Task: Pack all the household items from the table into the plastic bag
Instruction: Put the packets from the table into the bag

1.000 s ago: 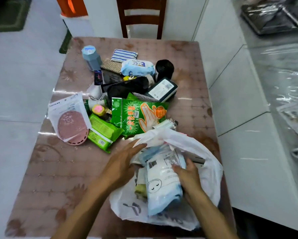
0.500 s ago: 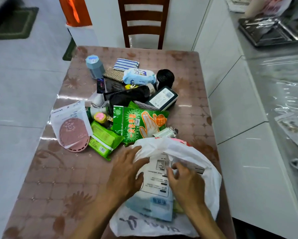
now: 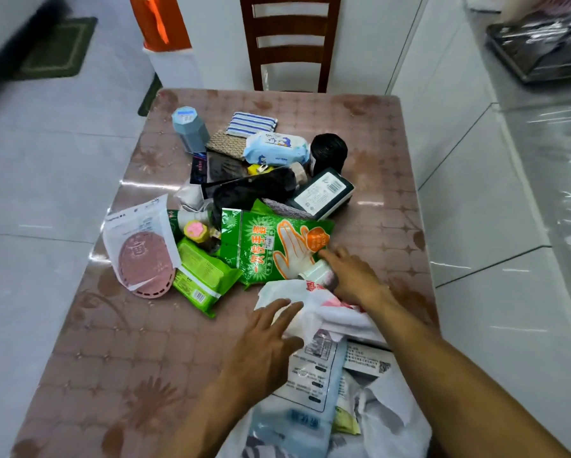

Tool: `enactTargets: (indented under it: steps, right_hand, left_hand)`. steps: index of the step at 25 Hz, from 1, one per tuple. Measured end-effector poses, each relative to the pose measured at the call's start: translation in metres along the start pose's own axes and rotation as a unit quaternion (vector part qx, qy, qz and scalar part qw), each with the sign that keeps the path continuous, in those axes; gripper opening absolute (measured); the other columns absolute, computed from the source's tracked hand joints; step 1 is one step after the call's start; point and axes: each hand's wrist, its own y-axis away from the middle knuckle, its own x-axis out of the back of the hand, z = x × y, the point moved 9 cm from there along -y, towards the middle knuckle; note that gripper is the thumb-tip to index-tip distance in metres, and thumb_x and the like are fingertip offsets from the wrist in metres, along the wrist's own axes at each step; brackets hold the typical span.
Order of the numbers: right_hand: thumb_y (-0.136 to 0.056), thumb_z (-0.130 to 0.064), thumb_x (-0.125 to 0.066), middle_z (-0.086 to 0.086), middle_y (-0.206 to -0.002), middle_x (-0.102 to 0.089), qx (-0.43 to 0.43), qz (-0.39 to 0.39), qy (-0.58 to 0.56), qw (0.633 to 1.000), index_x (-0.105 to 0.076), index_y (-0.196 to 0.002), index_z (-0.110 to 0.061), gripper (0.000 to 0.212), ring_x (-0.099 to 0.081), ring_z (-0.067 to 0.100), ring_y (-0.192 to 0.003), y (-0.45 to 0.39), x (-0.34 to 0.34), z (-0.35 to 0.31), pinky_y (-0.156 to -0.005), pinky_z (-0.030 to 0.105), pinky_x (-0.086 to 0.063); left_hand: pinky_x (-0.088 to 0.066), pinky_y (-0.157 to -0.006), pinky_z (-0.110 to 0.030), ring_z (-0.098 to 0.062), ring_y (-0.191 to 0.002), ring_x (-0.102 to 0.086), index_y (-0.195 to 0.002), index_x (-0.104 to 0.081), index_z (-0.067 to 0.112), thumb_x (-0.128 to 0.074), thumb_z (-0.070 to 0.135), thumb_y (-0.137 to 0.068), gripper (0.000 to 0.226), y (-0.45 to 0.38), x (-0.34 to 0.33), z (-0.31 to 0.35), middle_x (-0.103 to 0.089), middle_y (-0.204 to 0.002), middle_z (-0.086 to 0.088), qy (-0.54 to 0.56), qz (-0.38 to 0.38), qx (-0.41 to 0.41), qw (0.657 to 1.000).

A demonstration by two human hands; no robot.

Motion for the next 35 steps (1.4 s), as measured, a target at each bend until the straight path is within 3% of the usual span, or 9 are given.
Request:
enactTargets:
  steps: [3,6,8,12,16,20,26,32,35]
  right_hand:
    - [-0.059,-0.047,-0.084,0.002,-0.122,-0.061,-0.054,0.043,-0.206,0.976,-0.045,-0.124,-0.033,0.077,-0.062,0.021,-0.099,0.012,0.018,0.02,-0.083,0.041,-0.055]
    - [-0.053,-0.029,-0.092,0.001,-0.115,-0.064,-0.129,0.135,-0.519,0.834,-0.049,-0.115,-0.03,0.075,-0.065,0.021,-0.099,0.071,0.052,0.056,-0.075,0.041,-0.059]
    - [-0.057,-0.019,-0.091,0.001,-0.118,-0.065,-0.094,0.165,-0.596,0.78,-0.054,-0.115,-0.031,0.07,-0.067,0.019,-0.102,0.122,0.074,0.057,-0.077,0.037,-0.06]
    - [-0.059,-0.031,-0.09,-0.01,-0.122,-0.061,-0.032,-0.038,-0.529,0.847,-0.053,-0.122,-0.033,0.072,-0.062,0.002,-0.105,0.203,0.021,0.001,-0.089,0.03,-0.055]
    - [-0.061,-0.073,-0.066,-0.006,-0.136,-0.053,-0.154,-0.043,-0.12,0.98,-0.039,-0.133,-0.036,0.085,-0.053,0.015,-0.118,0.223,-0.045,0.021,-0.1,0.037,-0.044]
    - [-0.073,-0.069,-0.059,0.005,-0.154,-0.031,-0.136,-0.058,0.02,0.989,-0.018,-0.149,-0.028,0.096,-0.03,0.031,-0.141,0.224,-0.066,0.025,-0.116,0.051,-0.023]
    - [-0.092,-0.033,-0.054,0.003,-0.124,-0.064,-0.139,-0.218,0.183,0.948,-0.059,-0.125,-0.021,0.036,-0.061,0.024,-0.112,0.248,-0.069,0.062,-0.091,0.031,-0.047]
    - [-0.081,-0.027,-0.067,-0.014,-0.1,-0.058,0.053,-0.157,-0.164,0.972,-0.066,-0.079,-0.033,0.007,-0.052,0.007,-0.095,0.286,0.037,0.058,-0.081,0.02,-0.044]
    - [-0.083,-0.018,-0.059,-0.015,-0.09,-0.054,0.01,-0.145,-0.079,0.986,-0.052,-0.072,-0.037,0.023,-0.049,0.007,-0.087,0.289,0.041,0.072,-0.072,0.016,-0.038]
  left_hand:
    - [-0.029,-0.11,-0.051,-0.038,-0.139,-0.035,-0.086,-0.075,0.035,-0.065,0.023,-0.058,0.032,-0.016,0.001,0.016,-0.042,-0.151,-0.012,-0.025,-0.032,-0.042,0.998]
    - [-0.013,-0.115,-0.061,-0.038,-0.147,-0.015,-0.111,-0.07,0.034,-0.07,0.04,-0.068,0.043,-0.035,-0.025,0.037,-0.022,-0.16,-0.013,-0.073,-0.098,-0.097,0.988]
    - [-0.007,-0.116,-0.063,-0.039,-0.149,0.003,-0.148,-0.035,0.024,-0.066,0.053,-0.077,0.083,-0.052,-0.044,0.028,0.001,-0.163,-0.014,-0.098,-0.138,-0.044,0.985]
    - [-0.034,-0.107,-0.054,-0.036,-0.146,-0.017,-0.15,-0.023,0.017,-0.07,0.036,-0.078,0.088,-0.073,-0.045,0.01,-0.013,-0.163,-0.009,0.019,-0.108,0.024,0.994]
    - [-0.032,-0.108,-0.059,-0.04,-0.138,-0.035,-0.134,-0.05,0.017,-0.07,0.007,-0.068,0.07,-0.058,-0.025,0.015,-0.037,-0.154,-0.012,-0.012,-0.03,0.014,0.999]
    - [-0.049,-0.088,-0.045,-0.034,-0.107,-0.058,-0.114,-0.062,0.014,-0.06,0.026,-0.078,0.038,-0.027,-0.045,0.106,-0.061,-0.126,-0.013,0.061,-0.047,-0.161,0.984]
    - [-0.05,-0.092,-0.05,-0.032,-0.114,-0.057,-0.107,-0.058,0.031,-0.074,0.024,-0.062,0.048,-0.018,-0.103,0.132,-0.061,-0.129,-0.002,-0.019,-0.169,-0.155,0.973]
    - [-0.048,-0.093,-0.046,-0.034,-0.116,-0.057,-0.12,-0.061,0.035,-0.053,0.028,-0.078,0.043,-0.023,-0.094,0.108,-0.062,-0.128,-0.002,0.015,-0.194,-0.066,0.979]
    - [-0.033,-0.109,-0.035,-0.028,-0.138,-0.038,-0.146,-0.032,0.035,-0.058,0.036,-0.089,0.063,-0.013,-0.093,0.103,-0.041,-0.152,-0.004,0.123,-0.265,-0.002,0.957]
